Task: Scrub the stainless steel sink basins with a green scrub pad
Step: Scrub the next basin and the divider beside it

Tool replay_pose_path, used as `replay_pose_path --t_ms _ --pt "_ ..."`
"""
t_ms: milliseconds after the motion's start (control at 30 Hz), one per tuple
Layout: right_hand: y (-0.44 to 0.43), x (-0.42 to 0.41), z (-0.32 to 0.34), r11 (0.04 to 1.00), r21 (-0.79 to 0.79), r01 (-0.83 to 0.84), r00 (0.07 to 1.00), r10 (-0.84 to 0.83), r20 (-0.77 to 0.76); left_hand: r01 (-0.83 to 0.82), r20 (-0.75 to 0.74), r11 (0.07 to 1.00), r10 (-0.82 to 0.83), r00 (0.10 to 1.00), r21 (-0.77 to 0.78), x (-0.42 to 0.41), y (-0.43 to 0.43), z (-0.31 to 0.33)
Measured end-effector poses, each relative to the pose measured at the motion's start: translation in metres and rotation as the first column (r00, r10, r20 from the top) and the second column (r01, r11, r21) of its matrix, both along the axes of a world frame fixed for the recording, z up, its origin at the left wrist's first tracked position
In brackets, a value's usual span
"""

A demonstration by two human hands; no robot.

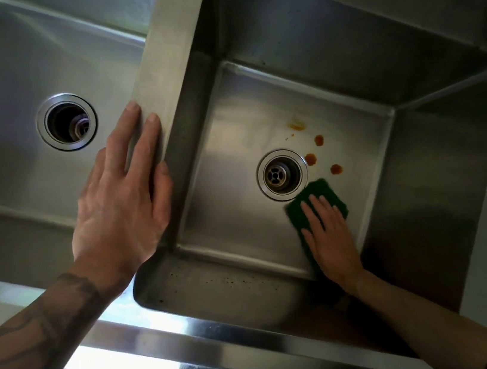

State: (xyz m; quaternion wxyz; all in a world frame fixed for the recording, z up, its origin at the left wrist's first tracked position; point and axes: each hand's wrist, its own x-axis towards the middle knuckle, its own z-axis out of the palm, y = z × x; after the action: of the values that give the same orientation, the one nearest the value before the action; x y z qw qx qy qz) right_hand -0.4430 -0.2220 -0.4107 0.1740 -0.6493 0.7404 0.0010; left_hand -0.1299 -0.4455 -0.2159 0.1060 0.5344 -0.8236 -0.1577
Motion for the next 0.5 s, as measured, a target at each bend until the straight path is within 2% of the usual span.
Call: replay_pose_path --t_ms 67,100,333,500 --pt "-0.015 -0.009 0.004 0.952 -0.006 0.306 0.951 -0.306 -0.046 -0.002 0.004 1.0 0.002 1.0 0.003 0.001 0.0 0.0" --pt "-0.02 -0.01 0.006 0.919 -0.006 0.393 0.917 -0.393 -0.062 -0.006 0.001 1.0 0.006 1.0 0.004 0.0 0.0 0.0" --pt "0.002 0.013 0.006 0.91 0.02 0.414 0.909 -0.412 -0.056 0.006 -0.004 1.0 -0.006 1.0 0.001 0.001 -0.001 -0.001" --pt "-0.038 -0.002 0.004 0.803 -0.031 0.596 0.799 -0.596 -0.079 0.006 -0.003 1.0 -0.006 1.0 -0.015 0.001 0.0 -0.001"
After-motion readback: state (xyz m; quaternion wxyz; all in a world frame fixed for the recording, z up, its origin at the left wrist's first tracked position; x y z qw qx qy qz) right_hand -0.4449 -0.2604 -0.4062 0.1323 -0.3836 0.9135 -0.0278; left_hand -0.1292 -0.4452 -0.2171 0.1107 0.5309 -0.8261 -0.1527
